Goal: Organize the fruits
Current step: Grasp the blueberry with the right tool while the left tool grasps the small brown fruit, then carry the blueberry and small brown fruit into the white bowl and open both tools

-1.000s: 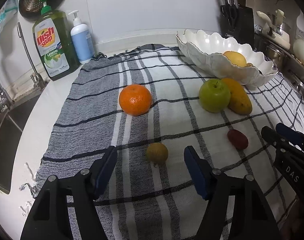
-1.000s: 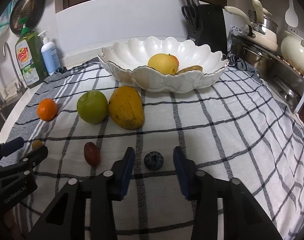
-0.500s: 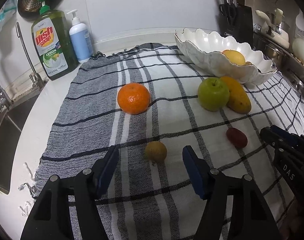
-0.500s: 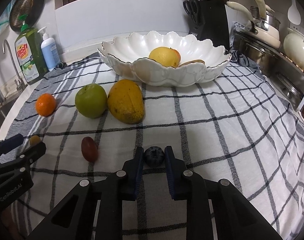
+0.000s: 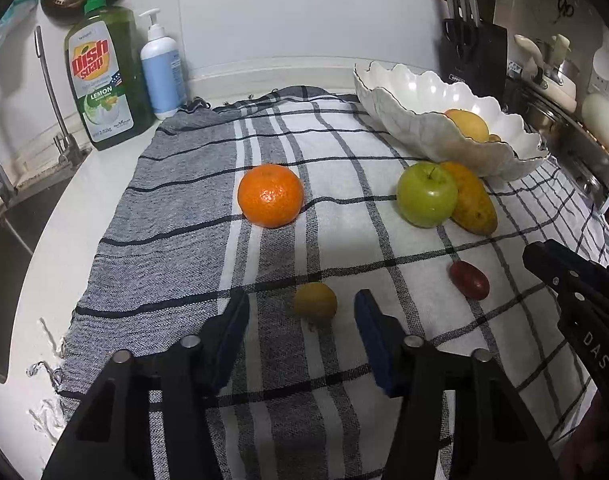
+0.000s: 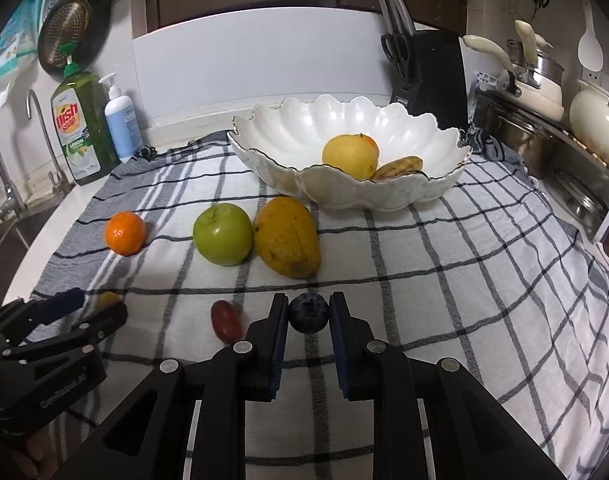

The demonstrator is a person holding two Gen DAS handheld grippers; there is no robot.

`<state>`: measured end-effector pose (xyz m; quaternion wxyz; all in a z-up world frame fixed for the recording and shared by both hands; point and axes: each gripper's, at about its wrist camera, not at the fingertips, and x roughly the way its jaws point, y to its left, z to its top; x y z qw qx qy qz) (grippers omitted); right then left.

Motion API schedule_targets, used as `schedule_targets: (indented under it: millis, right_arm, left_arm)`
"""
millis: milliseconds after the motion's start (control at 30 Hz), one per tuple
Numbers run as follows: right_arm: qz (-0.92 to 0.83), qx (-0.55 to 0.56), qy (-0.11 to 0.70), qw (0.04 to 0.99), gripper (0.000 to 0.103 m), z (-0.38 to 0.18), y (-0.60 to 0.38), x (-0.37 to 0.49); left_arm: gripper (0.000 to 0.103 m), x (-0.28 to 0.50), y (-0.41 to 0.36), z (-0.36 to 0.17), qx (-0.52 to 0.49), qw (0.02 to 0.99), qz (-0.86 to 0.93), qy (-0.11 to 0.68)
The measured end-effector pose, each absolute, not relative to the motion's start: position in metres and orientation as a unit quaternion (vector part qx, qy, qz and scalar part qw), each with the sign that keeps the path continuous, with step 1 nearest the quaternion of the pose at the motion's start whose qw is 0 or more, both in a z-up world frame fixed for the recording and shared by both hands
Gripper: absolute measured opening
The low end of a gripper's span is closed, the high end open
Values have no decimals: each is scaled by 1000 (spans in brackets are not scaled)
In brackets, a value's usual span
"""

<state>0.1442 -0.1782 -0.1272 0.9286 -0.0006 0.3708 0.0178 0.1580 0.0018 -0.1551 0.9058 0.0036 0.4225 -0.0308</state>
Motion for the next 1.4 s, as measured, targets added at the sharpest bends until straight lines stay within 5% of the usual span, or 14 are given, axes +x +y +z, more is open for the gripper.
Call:
schedule_targets:
  millis: [367, 1400]
  right_arm:
    - [17, 11, 376, 926, 22, -131, -185, 144]
    - [6, 37, 334, 942, 22, -83, -215, 153]
  left_arm:
    - [23, 161, -7, -162, 13, 902, -41, 429]
    - [23, 170, -34, -104, 22, 917, -80, 390]
